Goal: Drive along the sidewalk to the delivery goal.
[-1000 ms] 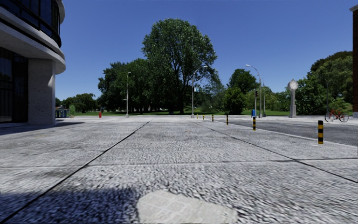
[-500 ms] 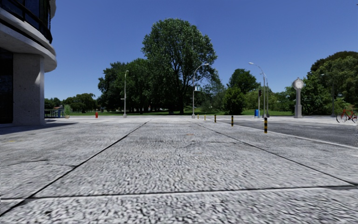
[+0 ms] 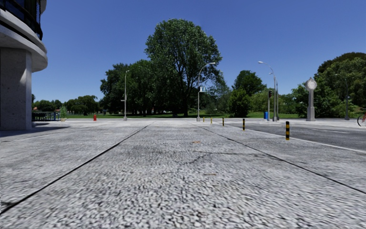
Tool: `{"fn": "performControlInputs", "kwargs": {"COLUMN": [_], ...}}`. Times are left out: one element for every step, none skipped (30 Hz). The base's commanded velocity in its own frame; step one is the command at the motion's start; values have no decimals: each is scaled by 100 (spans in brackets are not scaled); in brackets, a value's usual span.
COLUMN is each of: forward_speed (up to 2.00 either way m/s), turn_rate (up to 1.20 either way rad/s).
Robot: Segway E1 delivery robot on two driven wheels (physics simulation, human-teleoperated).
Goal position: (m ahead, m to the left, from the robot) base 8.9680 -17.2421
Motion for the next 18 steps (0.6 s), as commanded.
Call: {"fn": "performControlInputs", "kwargs": {"forward_speed": [200,200,200,200,200,200,200,200,200,200,200,200,200,200,200,200,200,200], "turn_rate": [0,0,0,0,0,0,0,0,0,0,0,0,0,0,0,0,0,0]}}
